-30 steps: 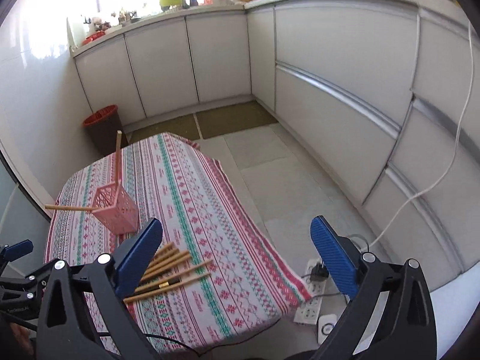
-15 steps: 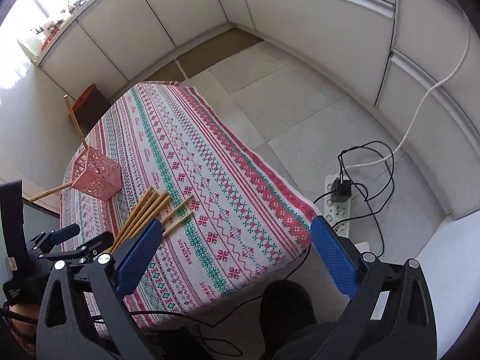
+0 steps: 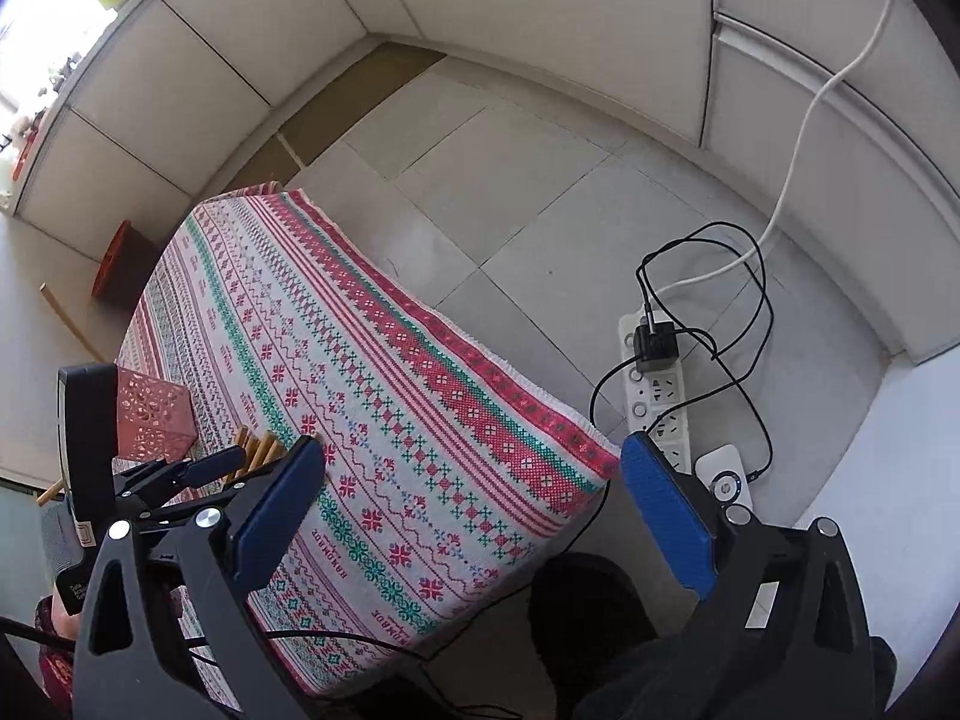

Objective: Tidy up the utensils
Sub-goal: 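Move both tools back to the pile and grasp a chopstick with the left tool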

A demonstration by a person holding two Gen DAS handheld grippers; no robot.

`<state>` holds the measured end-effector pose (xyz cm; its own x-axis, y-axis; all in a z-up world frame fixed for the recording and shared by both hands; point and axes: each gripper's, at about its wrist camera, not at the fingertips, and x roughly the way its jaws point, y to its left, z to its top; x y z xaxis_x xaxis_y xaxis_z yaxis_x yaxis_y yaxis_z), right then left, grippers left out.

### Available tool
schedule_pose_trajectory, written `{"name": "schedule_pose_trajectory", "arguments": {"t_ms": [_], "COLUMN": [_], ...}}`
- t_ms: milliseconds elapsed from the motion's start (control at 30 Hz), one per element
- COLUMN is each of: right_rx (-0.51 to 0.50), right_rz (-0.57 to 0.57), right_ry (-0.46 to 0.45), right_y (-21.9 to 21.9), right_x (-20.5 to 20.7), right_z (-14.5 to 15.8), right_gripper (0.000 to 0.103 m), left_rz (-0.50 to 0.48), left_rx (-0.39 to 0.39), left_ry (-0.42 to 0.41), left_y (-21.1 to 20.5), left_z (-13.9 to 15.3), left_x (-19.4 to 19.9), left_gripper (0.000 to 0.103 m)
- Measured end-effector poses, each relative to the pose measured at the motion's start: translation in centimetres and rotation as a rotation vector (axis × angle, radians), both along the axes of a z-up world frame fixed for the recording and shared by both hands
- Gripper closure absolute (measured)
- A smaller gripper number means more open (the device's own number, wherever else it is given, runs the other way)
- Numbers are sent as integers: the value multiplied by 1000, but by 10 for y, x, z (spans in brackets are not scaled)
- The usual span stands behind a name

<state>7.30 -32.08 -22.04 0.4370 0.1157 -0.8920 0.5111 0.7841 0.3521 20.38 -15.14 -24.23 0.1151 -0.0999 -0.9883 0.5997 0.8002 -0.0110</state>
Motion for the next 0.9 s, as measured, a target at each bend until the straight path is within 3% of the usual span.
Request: {"name": "schedule_pose_trajectory", "arguments": {"t_ms": [133,333,433,700,900], "right_rx": [47,26,19,20,9], "right_rz": [-15,12,9,5,9], "right_ry": [5,8,14,27,30], "right_y": [-6,0,1,1,2], "right_x": [1,4,4,4,5], "right_z": [-6,-7,-7,-10,-11], "right_gripper": [7,7,7,7,7], "left_rz": [-13,-30,-51,-30,-115], "left_rx": [15,51,62,-4,41], "left_ry": [39,79,67,42,46], "left_y": [-5,-6,-7,0,-19], "left_z": [-12,-25,-26,-8,-22], "left_x": [5,8,3,9,5], "left_gripper": [66,70,70,70,72]}}
